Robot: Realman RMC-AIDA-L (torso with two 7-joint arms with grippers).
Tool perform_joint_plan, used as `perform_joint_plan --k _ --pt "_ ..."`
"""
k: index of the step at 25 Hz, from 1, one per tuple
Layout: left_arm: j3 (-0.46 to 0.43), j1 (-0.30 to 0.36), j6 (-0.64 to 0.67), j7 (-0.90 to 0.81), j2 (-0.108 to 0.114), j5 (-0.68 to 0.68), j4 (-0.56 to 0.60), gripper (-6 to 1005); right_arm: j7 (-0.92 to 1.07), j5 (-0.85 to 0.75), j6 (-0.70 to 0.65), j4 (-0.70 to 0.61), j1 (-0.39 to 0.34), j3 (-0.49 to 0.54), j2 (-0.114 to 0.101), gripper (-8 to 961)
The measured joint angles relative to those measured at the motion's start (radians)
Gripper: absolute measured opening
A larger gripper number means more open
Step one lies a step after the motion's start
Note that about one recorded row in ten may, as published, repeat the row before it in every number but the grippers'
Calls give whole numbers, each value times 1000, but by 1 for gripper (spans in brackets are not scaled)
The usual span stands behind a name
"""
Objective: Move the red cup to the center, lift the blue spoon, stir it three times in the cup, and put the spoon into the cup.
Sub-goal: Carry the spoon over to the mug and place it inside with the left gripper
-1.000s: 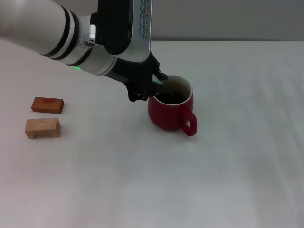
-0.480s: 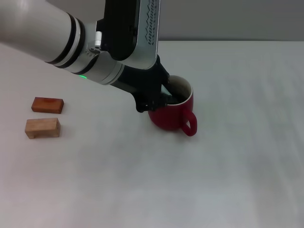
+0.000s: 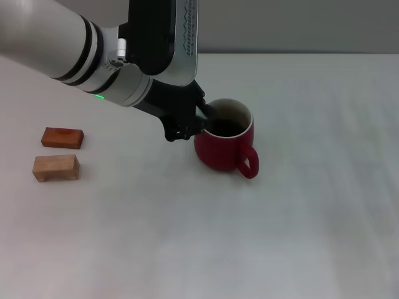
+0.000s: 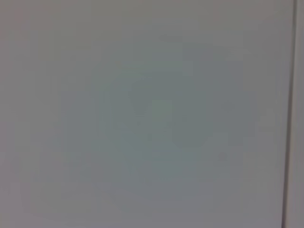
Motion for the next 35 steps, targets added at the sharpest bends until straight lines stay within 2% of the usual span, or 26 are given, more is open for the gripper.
perform_joint_plan --k 10,18,27,35 --pt "17 -32 -40 5 -7 -12 -3 170 0 -1 -2 1 -8 0 0 335" --pt "43 -27 -30 -3 -6 -36 4 170 0 -1 -2 8 -14 0 0 335" --pt "26 -11 -2 -38 0 15 14 170 0 -1 -1 8 -12 0 -1 336" --pt "28 -18 -45 -43 -3 22 14 171 0 -1 -1 8 -11 0 -2 336"
